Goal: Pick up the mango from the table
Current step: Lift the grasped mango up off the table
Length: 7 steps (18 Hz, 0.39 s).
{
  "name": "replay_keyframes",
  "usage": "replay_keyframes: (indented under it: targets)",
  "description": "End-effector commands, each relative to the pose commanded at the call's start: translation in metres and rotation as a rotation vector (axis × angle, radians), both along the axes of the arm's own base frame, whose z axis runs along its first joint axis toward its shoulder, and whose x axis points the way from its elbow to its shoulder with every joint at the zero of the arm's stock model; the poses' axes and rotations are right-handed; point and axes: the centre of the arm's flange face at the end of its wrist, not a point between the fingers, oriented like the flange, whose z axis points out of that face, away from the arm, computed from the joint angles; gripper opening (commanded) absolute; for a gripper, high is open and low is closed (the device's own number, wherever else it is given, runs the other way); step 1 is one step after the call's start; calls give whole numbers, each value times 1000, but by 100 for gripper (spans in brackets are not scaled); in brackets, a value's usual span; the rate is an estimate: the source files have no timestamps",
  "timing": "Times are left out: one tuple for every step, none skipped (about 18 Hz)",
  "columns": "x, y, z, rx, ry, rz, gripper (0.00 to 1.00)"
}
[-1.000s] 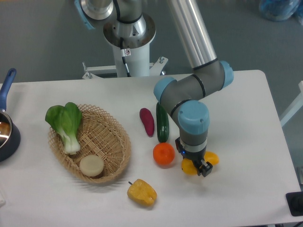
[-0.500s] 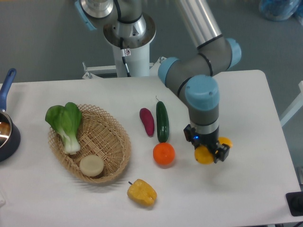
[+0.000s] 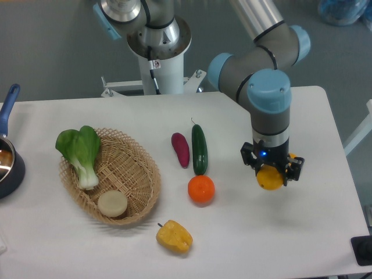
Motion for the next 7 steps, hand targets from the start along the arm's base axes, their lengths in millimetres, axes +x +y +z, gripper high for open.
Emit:
replay_keyframes:
  targets:
    - [0,-1,0,-5,-6,2,55]
    - [0,0,-1,-7,-7,1,55]
    - [1,-1,-1,-8,-8,1,55]
    - [0,-1,-1,-9,-7,1,55]
    - [1,-1,-2,-10,-9,1,55]
    - [1,-1,-2,-9,-9,4,55]
    - [1,-1,-3,-8,-13,10,54]
